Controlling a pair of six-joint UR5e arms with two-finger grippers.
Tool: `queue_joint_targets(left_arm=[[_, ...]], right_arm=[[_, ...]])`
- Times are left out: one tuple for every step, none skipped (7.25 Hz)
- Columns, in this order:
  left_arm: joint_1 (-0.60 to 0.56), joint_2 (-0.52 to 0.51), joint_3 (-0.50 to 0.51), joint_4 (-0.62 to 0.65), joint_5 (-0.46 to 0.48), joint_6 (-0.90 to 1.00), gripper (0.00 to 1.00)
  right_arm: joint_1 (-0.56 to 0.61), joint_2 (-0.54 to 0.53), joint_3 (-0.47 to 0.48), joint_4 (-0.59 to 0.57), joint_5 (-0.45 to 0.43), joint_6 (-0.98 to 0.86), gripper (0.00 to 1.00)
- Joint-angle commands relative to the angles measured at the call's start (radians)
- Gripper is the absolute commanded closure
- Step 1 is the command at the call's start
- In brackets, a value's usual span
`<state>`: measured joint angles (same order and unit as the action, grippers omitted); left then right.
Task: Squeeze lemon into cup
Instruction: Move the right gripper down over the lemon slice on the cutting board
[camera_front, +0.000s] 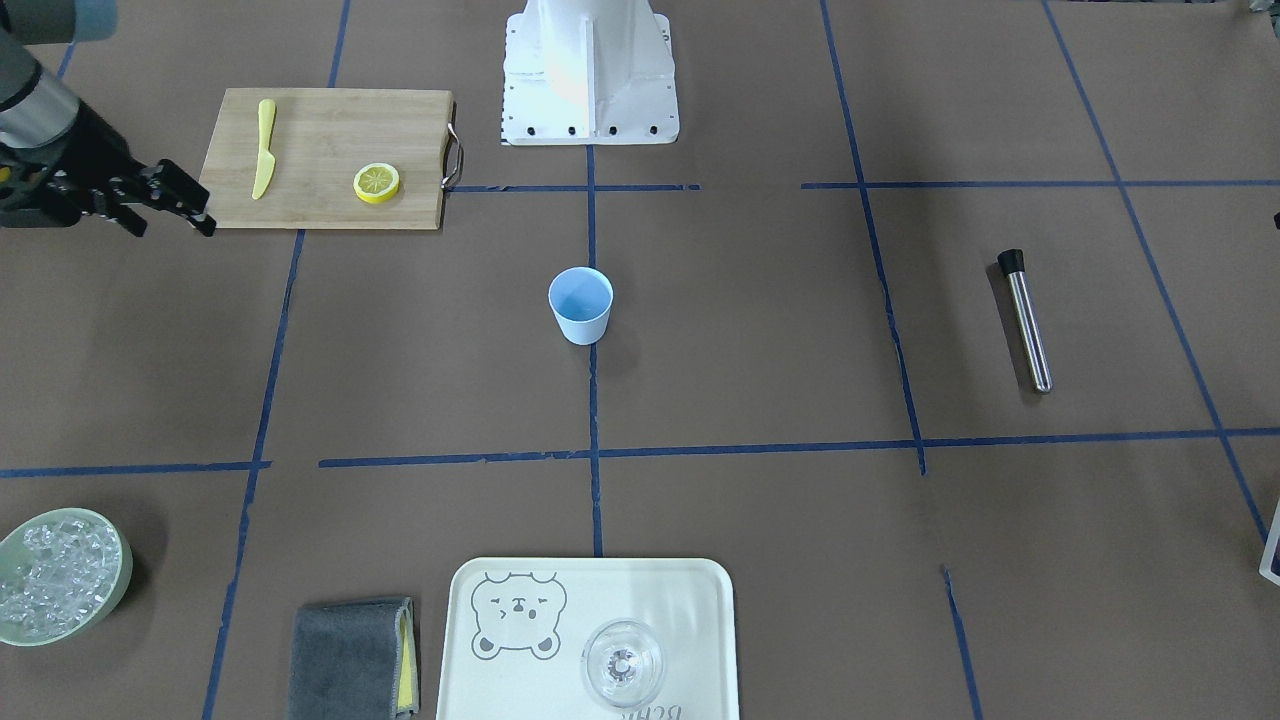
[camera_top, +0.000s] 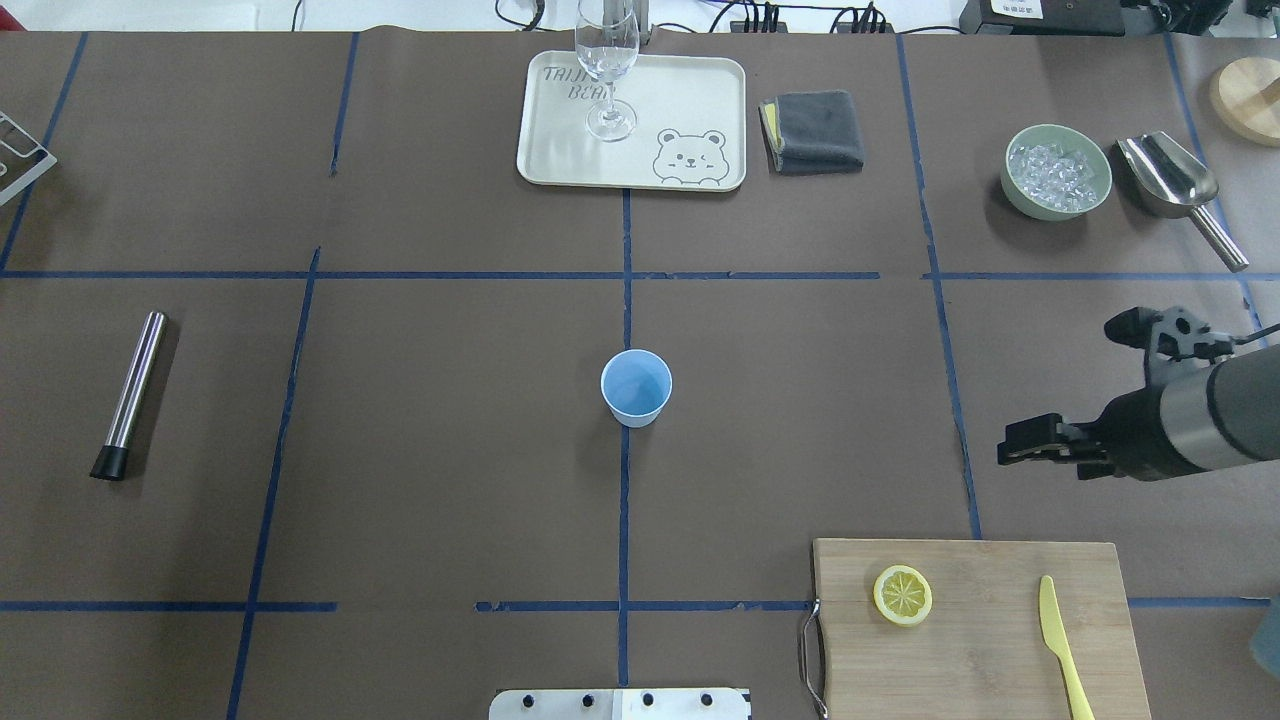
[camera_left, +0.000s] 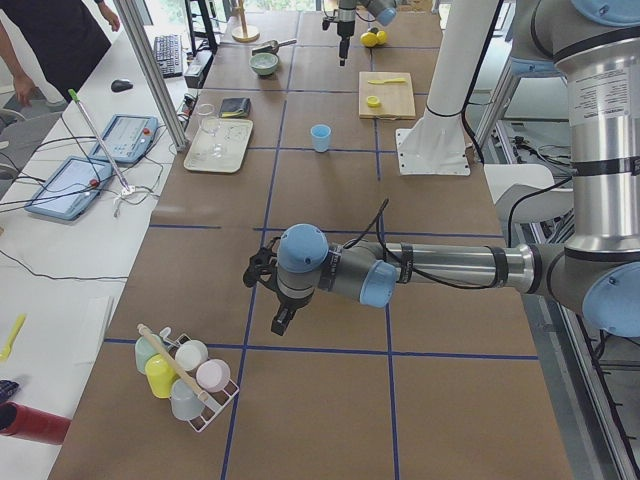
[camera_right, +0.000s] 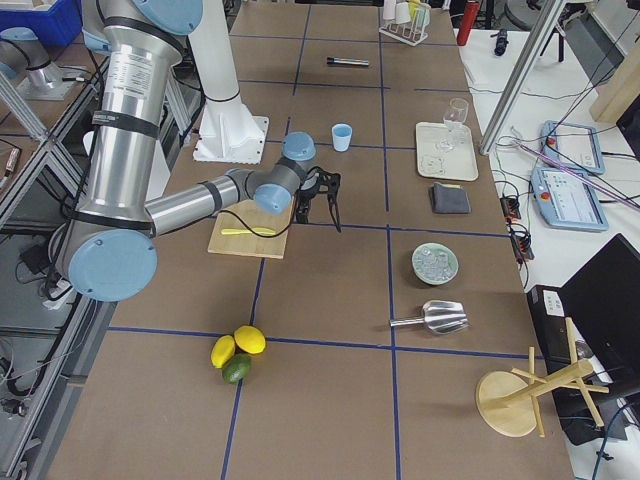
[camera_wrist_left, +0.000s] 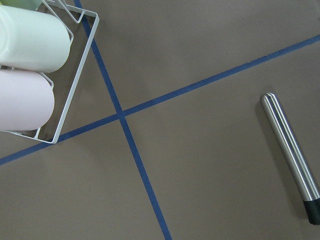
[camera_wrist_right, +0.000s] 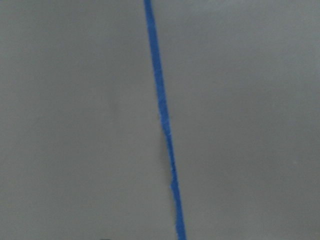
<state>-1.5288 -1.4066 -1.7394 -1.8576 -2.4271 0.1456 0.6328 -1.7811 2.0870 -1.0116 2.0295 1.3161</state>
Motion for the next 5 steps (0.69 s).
queue_joint_targets(left_arm=[[0.001,0.001,0.004,0.003,-0.003,0.0,0.0],[0.001,0.003,0.004,0.003,-0.01,0.002,0.0],[0.001,0.006,0.006,0.005,-0.036,0.002,0.0],[0.001,0.011,0.003,0.005,-0.04,0.002,0.0],[0.001,0.011,0.004,0.005,-0.04,0.002,0.0]], right_arm=[[-0.218,0.034,0.044,-0.048,-0.18,0.107,0.05],[-0.276,0.073,0.071,-0.114,-0.243,0.126,0.04],[-0.312,0.144,0.087,-0.248,-0.252,0.212,0.04],[-0.359,0.201,0.085,-0.354,-0.297,0.241,0.03],[-0.387,0.209,0.085,-0.375,-0.355,0.241,0.03]])
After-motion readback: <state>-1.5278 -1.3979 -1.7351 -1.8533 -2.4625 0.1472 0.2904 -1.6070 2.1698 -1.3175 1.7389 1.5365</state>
